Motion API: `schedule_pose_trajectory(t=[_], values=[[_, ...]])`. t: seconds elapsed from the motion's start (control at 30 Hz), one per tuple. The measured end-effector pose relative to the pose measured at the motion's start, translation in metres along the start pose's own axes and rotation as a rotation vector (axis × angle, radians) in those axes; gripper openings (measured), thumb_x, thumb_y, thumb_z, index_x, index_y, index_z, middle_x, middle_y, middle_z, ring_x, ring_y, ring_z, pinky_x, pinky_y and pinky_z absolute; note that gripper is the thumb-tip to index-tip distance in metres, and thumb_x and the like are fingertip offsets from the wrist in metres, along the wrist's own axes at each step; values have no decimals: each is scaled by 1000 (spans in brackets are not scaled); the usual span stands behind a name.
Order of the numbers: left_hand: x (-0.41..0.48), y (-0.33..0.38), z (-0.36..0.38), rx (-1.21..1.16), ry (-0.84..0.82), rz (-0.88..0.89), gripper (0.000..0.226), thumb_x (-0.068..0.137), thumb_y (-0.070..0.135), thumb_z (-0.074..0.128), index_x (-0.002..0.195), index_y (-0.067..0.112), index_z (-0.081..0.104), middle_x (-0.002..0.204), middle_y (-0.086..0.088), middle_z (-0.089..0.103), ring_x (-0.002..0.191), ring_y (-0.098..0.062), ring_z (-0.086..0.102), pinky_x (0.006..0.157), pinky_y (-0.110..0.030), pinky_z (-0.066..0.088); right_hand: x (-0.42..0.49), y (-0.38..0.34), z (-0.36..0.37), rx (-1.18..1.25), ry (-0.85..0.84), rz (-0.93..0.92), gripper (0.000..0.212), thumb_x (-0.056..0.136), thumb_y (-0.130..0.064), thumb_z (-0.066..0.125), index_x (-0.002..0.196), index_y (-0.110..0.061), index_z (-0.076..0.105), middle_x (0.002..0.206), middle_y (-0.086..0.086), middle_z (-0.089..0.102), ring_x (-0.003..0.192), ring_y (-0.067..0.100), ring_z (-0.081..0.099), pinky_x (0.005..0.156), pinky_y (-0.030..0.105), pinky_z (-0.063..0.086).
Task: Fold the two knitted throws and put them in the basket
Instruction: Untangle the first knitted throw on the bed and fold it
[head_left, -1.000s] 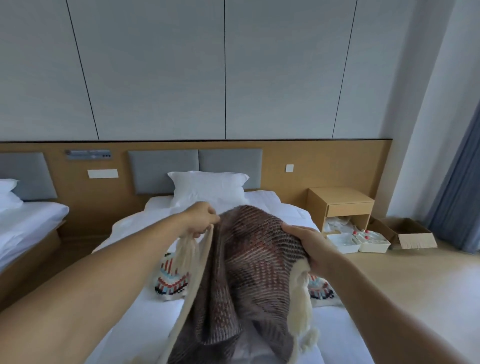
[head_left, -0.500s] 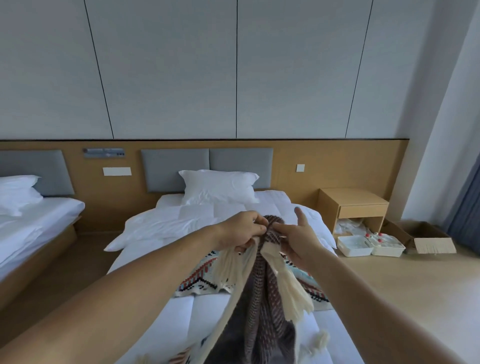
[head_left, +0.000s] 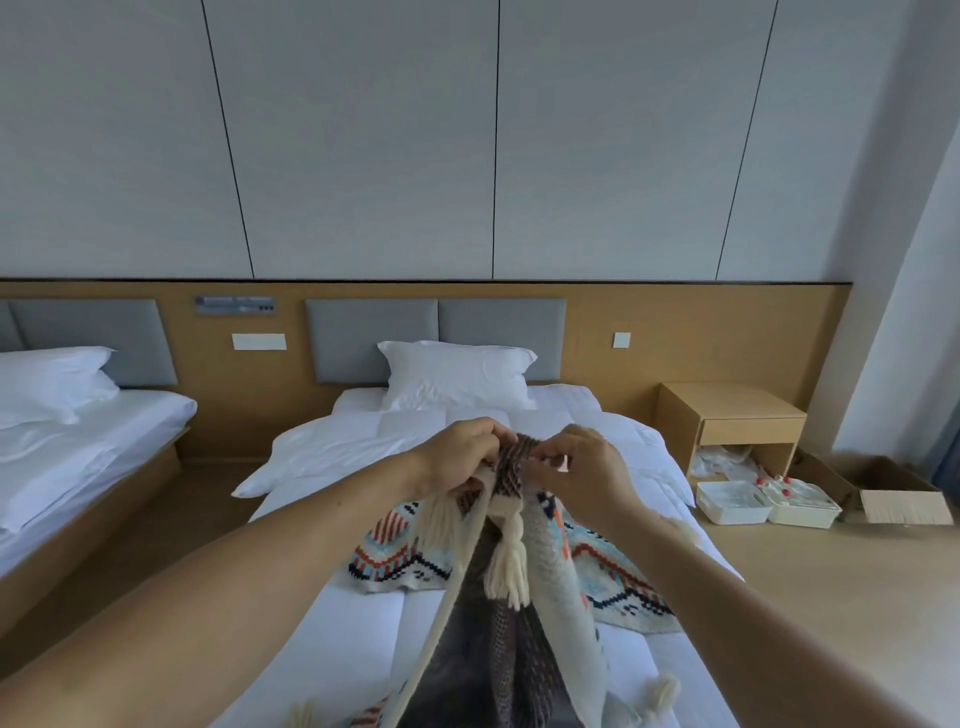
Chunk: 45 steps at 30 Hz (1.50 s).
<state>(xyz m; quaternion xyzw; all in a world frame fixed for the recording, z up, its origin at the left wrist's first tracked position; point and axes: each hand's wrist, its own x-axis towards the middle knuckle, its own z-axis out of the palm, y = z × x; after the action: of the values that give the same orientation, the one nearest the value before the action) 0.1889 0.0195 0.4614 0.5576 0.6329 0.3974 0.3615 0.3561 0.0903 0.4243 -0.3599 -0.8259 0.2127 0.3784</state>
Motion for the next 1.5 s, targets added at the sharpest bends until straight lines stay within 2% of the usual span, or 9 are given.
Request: schedule_pose_trajectory(t=[0.1, 0.33, 0.53, 0.63, 0.77, 0.93, 1.17, 1.3, 1.5], values=[[-6, -2, -4, -3, -11, 1, 36, 98, 2, 28, 120, 1, 58, 69, -3, 50, 37, 1, 45, 39, -12, 34, 5, -1, 5, 106, -17, -85, 26, 85, -20, 73, 66, -24, 56, 91, -12, 53, 89, 0, 47, 75, 17, 36], [-15, -6, -11, -95, -14, 13, 39, 98, 4, 24, 119, 3, 57, 67, -5, 53, 42, -5, 49, 39, -14, 34, 11, -20, 16, 478, -47, 163, 25, 97, -29, 58, 78, -12, 54, 65, -2, 53, 52, 5, 48, 51, 23, 40], [-15, -14, -12, -81, -42, 109, 39, 96, 9, 26, 111, 1, 61, 49, 10, 43, 47, -7, 32, 45, -22, 26, 14, -28, 34, 646, -149, 358, 33, 88, -38, 70, 85, -5, 63, 76, 13, 67, 72, 26, 64, 74, 47, 56], [-15, -19, -14, -1, -46, 125, 38, 88, 39, 44, 91, 4, 59, 60, 8, 52, 53, -10, 46, 54, -24, 39, 17, -26, 38, 562, -145, 398, 32, 86, -36, 70, 86, -5, 63, 83, 16, 69, 79, 30, 67, 81, 52, 56], [-9, -31, -17, 152, -72, 98, 37, 85, 35, 70, 117, 18, 62, 99, -3, 72, 88, -8, 69, 84, -28, 56, 16, -22, 41, 559, -212, 428, 31, 86, -36, 72, 80, -7, 62, 76, 13, 67, 74, 25, 65, 81, 47, 56], [-12, -17, -31, 194, -157, 16, 22, 100, 19, 50, 119, 10, 57, 58, 11, 54, 45, -1, 48, 46, -17, 38, 10, -12, 31, 402, -320, 314, 30, 85, -39, 72, 74, -14, 60, 72, 1, 59, 67, 13, 54, 64, 27, 44], [-17, 37, -68, 244, -299, 110, 26, 101, 14, 50, 125, 4, 49, 59, 5, 50, 48, -9, 45, 45, -20, 38, 26, -25, 11, 585, -475, 120, 33, 60, -33, 77, 80, -13, 60, 75, 4, 57, 73, 20, 53, 71, 36, 40], [-21, 75, -94, 251, -422, 161, 32, 100, 16, 52, 131, 9, 47, 85, -31, 53, 72, -33, 50, 65, -39, 43, 54, -51, 2, 688, -573, 6, 56, 63, -30, 72, 117, -17, 63, 105, 16, 67, 98, 27, 63, 94, 42, 48], [-32, 86, -130, 343, -484, 73, 38, 98, 16, 55, 135, 11, 47, 93, -28, 61, 79, -32, 56, 73, -43, 48, 67, -74, 11, 688, -811, 23, 31, 66, -14, 76, 93, -4, 67, 84, 9, 70, 80, 27, 66, 77, 35, 53]])
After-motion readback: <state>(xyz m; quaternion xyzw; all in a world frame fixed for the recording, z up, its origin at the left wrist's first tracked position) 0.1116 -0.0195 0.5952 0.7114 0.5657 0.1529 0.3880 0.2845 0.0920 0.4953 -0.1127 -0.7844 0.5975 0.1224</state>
